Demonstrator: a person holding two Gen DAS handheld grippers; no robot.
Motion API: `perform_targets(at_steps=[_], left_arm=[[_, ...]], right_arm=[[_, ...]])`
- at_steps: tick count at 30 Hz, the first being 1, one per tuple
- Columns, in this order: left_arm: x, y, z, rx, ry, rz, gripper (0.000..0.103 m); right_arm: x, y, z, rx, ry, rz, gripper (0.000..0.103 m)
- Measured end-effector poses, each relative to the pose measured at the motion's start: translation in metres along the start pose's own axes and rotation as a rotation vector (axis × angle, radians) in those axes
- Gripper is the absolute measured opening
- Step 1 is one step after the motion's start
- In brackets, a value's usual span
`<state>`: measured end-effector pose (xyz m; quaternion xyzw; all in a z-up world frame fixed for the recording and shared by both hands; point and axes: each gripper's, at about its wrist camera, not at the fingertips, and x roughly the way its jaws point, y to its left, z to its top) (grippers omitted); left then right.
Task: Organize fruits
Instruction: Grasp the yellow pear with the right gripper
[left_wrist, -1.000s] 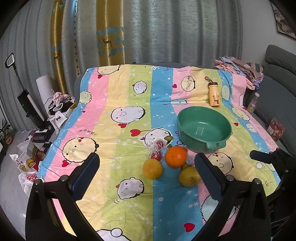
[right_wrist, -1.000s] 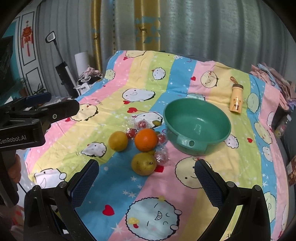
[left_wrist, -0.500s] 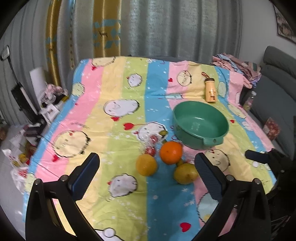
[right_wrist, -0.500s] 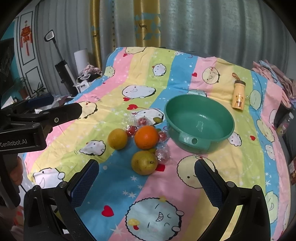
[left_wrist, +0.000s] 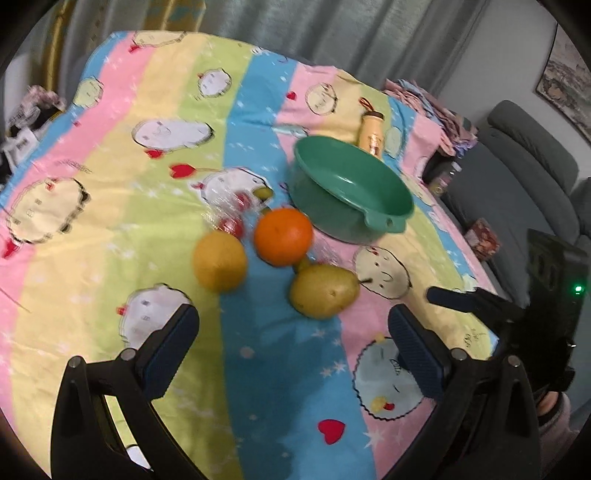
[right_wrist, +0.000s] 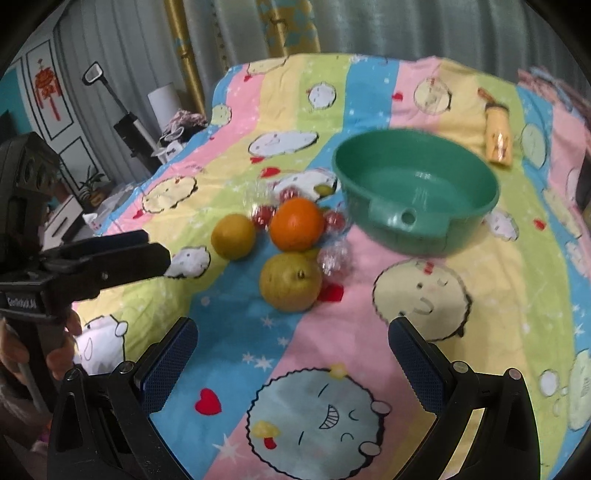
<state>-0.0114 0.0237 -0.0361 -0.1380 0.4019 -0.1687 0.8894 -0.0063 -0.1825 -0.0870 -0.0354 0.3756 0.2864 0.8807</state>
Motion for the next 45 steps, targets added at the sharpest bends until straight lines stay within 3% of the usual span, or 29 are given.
perform_targets(at_steps=[7, 16, 28, 31, 38, 45], left_arm=[[0.025, -0.006, -0.006, -0.003, 0.046, -0.098, 0.099], [0.059, -0.011, 0.006, 0.039, 0.084, -0.167, 0.085], [0.091, -0.009, 0.014, 0.069, 0.135, -0.138, 0.071], [0.092, -0.005, 0.013, 0.062, 0.136, -0.138, 0.066], [0.086, -0.007, 0.011, 0.081, 0.129, -0.139, 0.066], [0.05, -0.017, 0.001, 0.077, 0.081, -0.142, 0.066]], right_arm=[[0.027, -0.005, -0.006, 0.015, -0.003, 0.079, 0.102], [0.057, -0.016, -0.004, 0.09, -0.019, 0.161, 0.084], [0.08, -0.027, 0.006, 0.152, -0.01, 0.208, 0.059], [0.081, -0.027, 0.006, 0.147, -0.014, 0.205, 0.059], [0.078, -0.023, 0.005, 0.13, -0.025, 0.194, 0.058], [0.053, -0.004, 0.002, 0.078, -0.043, 0.2, 0.058]])
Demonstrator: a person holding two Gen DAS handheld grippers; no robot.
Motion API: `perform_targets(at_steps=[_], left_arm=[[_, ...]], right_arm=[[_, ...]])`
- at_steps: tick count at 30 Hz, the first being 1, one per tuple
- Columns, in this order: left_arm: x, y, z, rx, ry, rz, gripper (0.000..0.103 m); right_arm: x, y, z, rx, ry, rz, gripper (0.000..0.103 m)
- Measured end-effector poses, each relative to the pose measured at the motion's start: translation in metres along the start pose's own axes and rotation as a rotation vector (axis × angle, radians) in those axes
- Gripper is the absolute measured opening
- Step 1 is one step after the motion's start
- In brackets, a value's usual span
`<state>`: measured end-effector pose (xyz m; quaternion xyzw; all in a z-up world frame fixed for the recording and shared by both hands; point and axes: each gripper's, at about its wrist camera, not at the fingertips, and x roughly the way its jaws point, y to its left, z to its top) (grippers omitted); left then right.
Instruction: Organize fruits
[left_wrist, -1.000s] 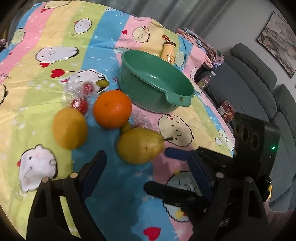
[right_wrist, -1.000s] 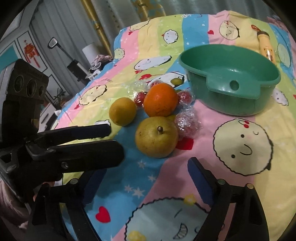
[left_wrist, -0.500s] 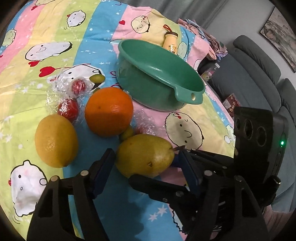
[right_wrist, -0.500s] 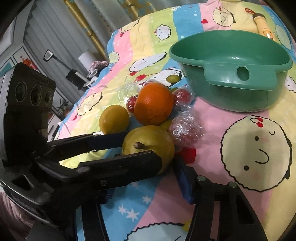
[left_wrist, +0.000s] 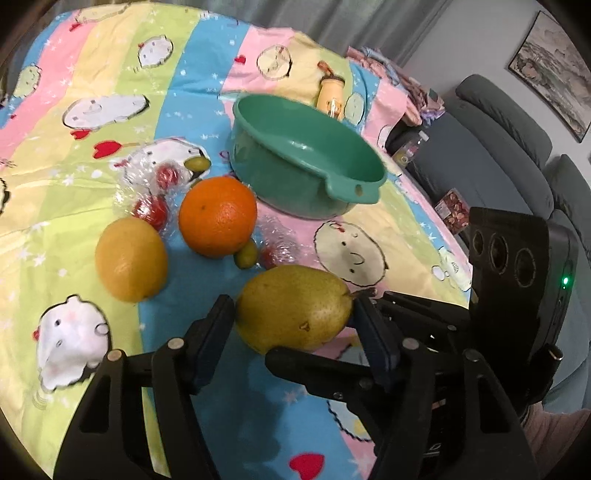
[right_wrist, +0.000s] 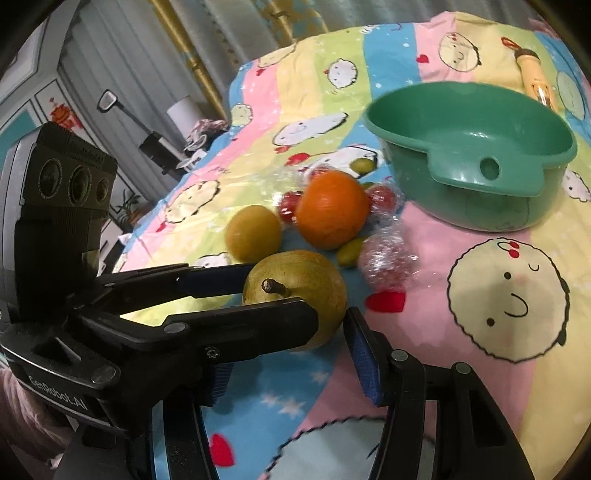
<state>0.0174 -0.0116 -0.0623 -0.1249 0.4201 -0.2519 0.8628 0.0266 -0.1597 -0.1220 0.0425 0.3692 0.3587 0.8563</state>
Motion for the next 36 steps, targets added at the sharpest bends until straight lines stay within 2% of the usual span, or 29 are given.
perform_targets(at_steps=[3, 7, 15, 17, 21, 25, 29, 31, 34, 36], left_arm=[[-0.014, -0.007, 0.005, 0.001, -0.032, -0.008, 0.066], [-0.022, -0.019, 0.028, 0.042, -0.073, -0.013, 0.066], [-0.006, -0.039, 0.089, 0.111, -0.101, -0.04, 0.066], [0.005, -0.039, 0.101, 0.11, -0.085, -0.056, 0.066], [0.037, -0.03, 0.119, 0.035, -0.026, -0.095, 0.066], [0.05, -0.029, 0.13, 0.002, -0.004, -0.116, 0.066], [0.062, -0.026, 0.134, -0.022, 0.033, -0.111, 0.067], [0.067, -0.026, 0.133, -0.023, 0.051, -0.084, 0.066], [0.062, -0.025, 0.131, -0.018, 0.045, -0.065, 0.069], [0.052, -0.021, 0.132, -0.025, 0.022, -0.051, 0.08]], right_arm=[[-0.012, 0.013, 0.003, -0.051, -0.04, -0.009, 0.058], [-0.028, 0.016, 0.019, -0.068, -0.11, -0.021, 0.058], [-0.053, -0.011, 0.062, -0.058, -0.224, -0.059, 0.058], [-0.054, -0.023, 0.072, -0.044, -0.226, -0.07, 0.058], [-0.047, -0.05, 0.084, 0.015, -0.196, -0.092, 0.058], [-0.041, -0.066, 0.089, 0.039, -0.182, -0.109, 0.058], [-0.035, -0.076, 0.091, 0.068, -0.154, -0.112, 0.058], [-0.03, -0.077, 0.09, 0.082, -0.133, -0.125, 0.058], [-0.034, -0.076, 0.09, 0.084, -0.134, -0.154, 0.062], [-0.042, -0.072, 0.089, 0.075, -0.154, -0.184, 0.071]])
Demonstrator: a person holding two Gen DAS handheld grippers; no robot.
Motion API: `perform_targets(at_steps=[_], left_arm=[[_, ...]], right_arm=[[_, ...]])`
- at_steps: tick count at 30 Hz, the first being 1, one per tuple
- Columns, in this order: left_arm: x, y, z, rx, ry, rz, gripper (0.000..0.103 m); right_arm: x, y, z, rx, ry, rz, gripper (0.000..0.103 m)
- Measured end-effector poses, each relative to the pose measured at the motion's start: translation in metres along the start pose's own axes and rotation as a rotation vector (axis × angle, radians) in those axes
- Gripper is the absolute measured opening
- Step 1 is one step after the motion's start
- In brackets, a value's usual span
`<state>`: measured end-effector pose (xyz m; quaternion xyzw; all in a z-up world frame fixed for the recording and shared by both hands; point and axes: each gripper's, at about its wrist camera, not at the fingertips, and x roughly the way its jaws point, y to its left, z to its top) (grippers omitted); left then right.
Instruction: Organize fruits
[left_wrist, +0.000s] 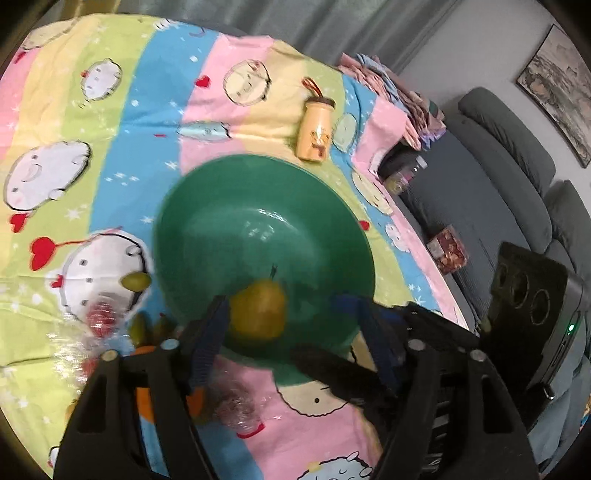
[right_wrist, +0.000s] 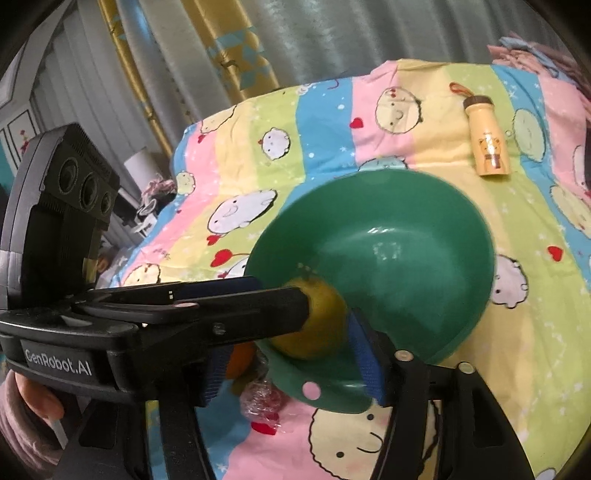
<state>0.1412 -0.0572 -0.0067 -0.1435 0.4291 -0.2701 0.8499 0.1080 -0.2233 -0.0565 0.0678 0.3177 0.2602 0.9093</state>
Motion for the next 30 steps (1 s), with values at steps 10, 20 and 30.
perform_targets(at_steps=[10, 20, 30], left_arm=[[-0.093, 0.043, -0.018, -0.058, -0.163, 0.146, 0.091], [-0.139, 0.086, -0.074, -0.207, -0.203, 0.226, 0.091], [-0.132, 0.099, -0.114, -0.244, -0.138, 0.296, 0.091]], right_arm=[[-0.04, -0.004, -0.016, 0.01, -0.04, -0.001, 0.072], [-0.049, 0.009, -0.041, 0.023, -0.005, 0.042, 0.072], [-0.025, 0.057, -0.064, -0.052, 0.1, 0.147, 0.072]])
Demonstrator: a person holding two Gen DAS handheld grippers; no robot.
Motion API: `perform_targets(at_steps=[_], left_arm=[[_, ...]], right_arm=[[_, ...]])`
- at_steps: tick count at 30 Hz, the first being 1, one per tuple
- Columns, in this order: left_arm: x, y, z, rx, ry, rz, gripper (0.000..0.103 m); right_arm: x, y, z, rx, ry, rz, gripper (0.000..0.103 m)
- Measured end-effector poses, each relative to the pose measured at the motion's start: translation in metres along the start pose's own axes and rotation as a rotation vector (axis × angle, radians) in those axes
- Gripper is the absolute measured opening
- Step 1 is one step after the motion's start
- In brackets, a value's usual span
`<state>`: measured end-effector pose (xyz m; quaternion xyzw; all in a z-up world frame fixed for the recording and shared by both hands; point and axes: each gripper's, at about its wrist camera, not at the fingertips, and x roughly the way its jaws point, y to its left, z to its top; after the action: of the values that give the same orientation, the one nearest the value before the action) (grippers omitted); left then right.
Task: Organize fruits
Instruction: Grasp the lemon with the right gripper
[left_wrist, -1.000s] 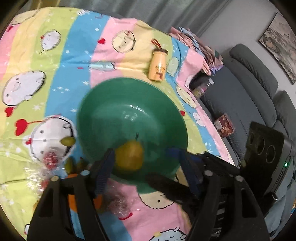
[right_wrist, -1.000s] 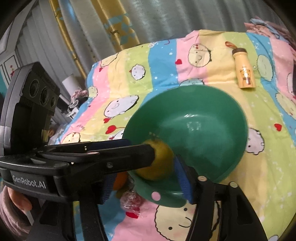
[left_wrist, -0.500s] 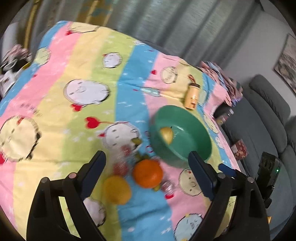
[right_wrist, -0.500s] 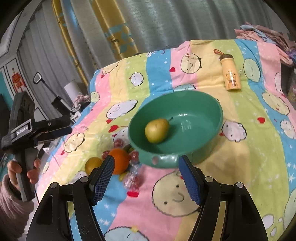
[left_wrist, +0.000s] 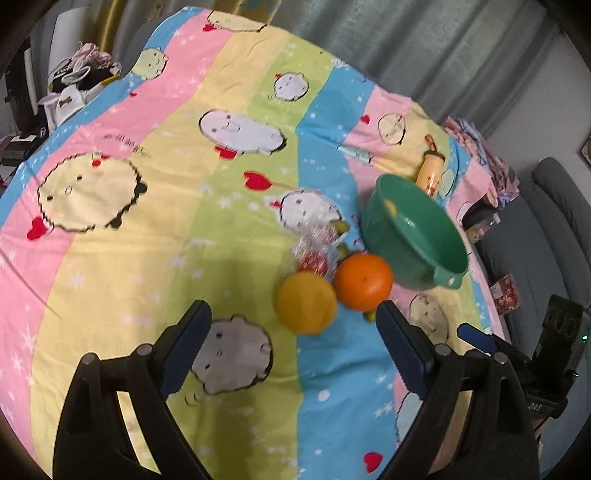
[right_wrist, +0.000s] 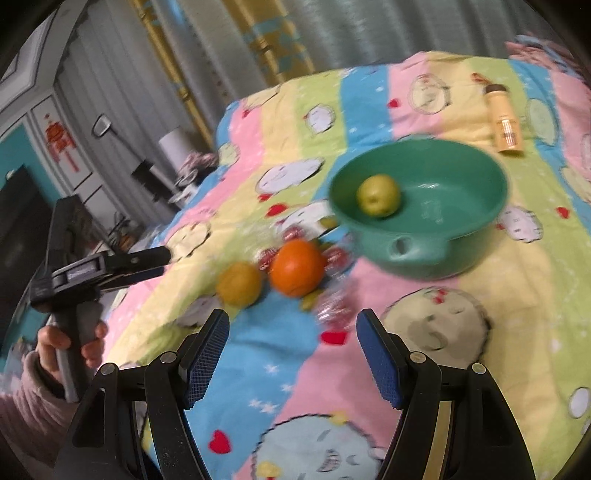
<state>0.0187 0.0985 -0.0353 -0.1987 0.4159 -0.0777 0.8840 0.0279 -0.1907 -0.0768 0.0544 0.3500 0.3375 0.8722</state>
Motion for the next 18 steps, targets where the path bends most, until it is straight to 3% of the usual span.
perform_targets(at_steps=[6, 18], left_arm=[[0.007, -0.003, -0.014, 0.055, 0.025, 0.004, 0.091], [0.027, -0.003, -0.016, 0.064, 0.061, -0.078, 0.091]], right_arm=[[0.035, 0.027, -0.01, -0.052, 0.073, 0.053, 0.072], [0.082, 0.045, -0.011, -0.08, 0.127, 0.089, 0.072]])
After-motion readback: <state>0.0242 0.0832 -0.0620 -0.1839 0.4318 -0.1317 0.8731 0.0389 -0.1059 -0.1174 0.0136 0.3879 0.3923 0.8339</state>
